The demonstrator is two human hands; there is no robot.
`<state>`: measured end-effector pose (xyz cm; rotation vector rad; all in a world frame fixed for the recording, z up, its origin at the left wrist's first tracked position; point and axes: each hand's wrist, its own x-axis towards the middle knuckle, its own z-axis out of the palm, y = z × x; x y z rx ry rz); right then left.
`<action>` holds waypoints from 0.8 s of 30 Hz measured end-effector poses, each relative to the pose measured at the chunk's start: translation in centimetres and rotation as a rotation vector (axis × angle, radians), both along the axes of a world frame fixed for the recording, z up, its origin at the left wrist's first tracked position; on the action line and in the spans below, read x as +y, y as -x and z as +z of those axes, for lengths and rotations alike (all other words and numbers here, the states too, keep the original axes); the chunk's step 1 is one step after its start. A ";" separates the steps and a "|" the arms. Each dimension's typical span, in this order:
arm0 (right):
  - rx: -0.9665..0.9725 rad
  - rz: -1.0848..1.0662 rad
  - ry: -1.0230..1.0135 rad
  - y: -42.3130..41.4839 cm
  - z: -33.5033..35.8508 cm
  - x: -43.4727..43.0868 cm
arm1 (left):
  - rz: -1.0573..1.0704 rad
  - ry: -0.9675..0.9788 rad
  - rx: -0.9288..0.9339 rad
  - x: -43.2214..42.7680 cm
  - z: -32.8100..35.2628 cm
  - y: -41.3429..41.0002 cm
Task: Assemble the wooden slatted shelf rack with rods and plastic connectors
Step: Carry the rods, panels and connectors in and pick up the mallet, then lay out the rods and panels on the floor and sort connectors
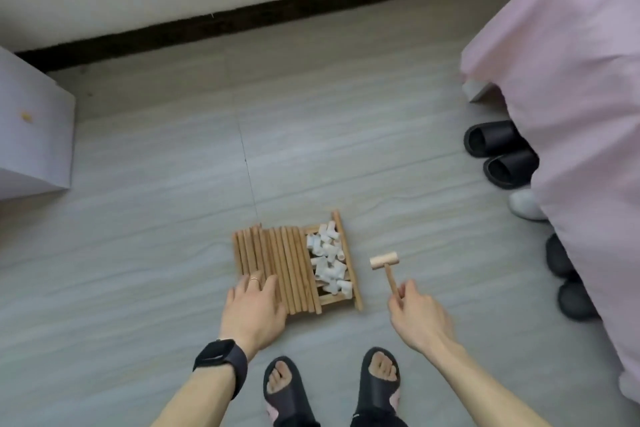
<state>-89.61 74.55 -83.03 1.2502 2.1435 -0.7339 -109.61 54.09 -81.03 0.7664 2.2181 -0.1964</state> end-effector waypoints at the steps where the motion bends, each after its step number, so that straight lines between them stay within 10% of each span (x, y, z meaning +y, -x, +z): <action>1: -0.014 0.003 0.005 -0.3 -3.1 0.1 | -0.001 0.013 -0.013 -0.2 -3.0 -0.4; 13: 0.082 -0.273 -0.175 -6.0 -29.1 2.0 | -0.014 -0.127 0.083 2.1 -27.3 -4.6; 24: 0.203 -0.417 -0.459 -7.0 -37.6 2.9 | 0.022 -0.390 0.228 1.6 -34.7 -4.4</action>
